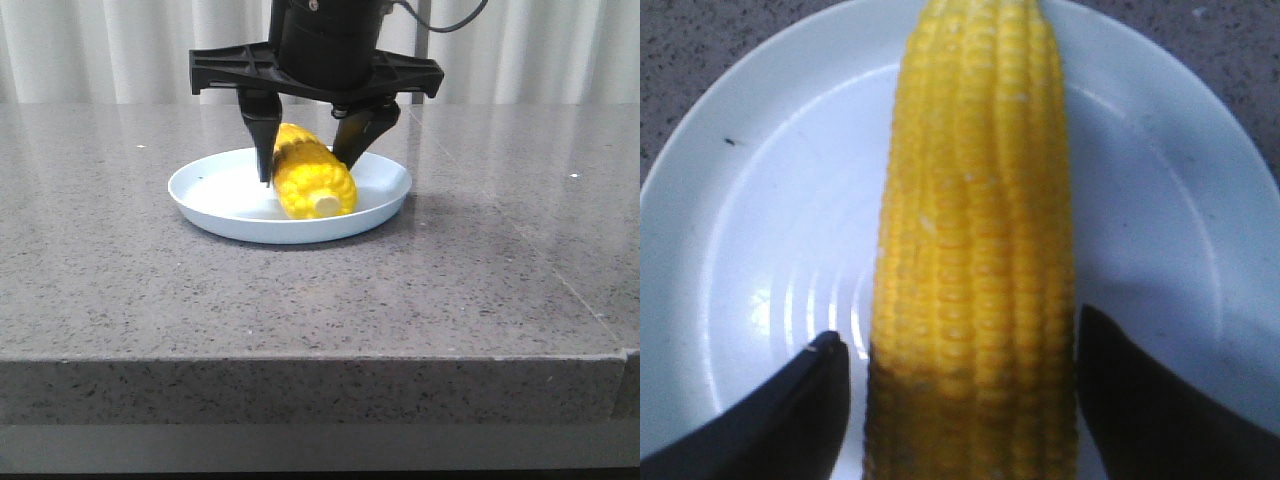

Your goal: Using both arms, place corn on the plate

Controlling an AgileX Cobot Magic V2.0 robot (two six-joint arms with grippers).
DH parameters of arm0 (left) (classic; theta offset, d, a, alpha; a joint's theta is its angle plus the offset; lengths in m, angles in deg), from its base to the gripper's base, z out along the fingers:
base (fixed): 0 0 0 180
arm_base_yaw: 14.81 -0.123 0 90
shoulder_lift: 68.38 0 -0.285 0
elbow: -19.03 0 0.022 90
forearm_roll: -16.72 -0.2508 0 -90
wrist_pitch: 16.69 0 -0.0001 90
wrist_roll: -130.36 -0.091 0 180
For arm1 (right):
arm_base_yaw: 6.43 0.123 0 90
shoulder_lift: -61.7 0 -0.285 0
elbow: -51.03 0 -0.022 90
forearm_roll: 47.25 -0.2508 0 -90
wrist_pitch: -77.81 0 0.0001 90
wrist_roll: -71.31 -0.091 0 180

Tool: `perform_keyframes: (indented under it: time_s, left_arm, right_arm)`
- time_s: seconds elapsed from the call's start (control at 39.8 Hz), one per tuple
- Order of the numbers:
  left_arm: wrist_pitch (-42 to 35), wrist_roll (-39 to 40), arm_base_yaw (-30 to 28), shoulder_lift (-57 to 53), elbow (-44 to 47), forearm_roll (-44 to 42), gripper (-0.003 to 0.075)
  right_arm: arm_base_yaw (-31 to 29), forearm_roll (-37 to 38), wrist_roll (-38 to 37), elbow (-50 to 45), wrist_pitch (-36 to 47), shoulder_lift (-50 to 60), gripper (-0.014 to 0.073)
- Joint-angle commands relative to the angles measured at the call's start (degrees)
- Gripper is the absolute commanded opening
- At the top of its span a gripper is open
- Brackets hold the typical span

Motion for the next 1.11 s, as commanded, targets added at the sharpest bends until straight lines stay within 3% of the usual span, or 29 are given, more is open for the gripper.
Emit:
perform_keyframes:
  time_s: [0.0, 0.23, 0.28, 0.45, 0.65, 0.78, 0.91, 1.08]
  left_arm:
    - [-4.84, 0.15, -0.04, 0.74, -1.43, -0.32, -0.0020]
    - [-4.84, 0.15, -0.04, 0.74, -1.43, -0.32, -0.0020]
    - [-4.84, 0.15, -0.04, 0.74, -1.43, -0.32, -0.0020]
    - [-4.84, 0.15, -0.04, 0.74, -1.43, -0.32, -0.0020]
    - [-4.84, 0.15, -0.04, 0.74, -1.43, -0.32, -0.0020]
    - [-4.84, 0.15, -0.04, 0.74, -1.43, -0.32, -0.0020]
    - [-4.84, 0.15, -0.04, 0.74, -1.43, -0.32, -0.0020]
    - [-4.84, 0.15, -0.04, 0.74, -1.43, -0.32, -0.0020]
  right_arm:
    - [-0.02, 1.61, 0.01, 2.13, 1.56, 3.52, 0.0580]
    - [-0.73, 3.10, 0.13, 5.93, -1.43, 7.43, 0.0545]
    - [-1.09, 3.04, 0.13, 7.25, -2.59, 8.02, 0.0484]
    - [-1.53, 3.23, 0.13, 11.09, -4.30, 9.06, 0.0135]
    - [-3.34, 3.19, 0.13, 11.95, -7.39, 10.27, -0.0074]
    - [-6.94, 1.62, 0.55, 10.82, -8.91, 12.55, -0.0064]
    - [-13.33, -4.20, 6.30, 6.67, -8.76, 16.43, -0.0064]
    - [-23.97, -8.49, 12.12, -5.35, -6.43, 24.82, -0.0064]
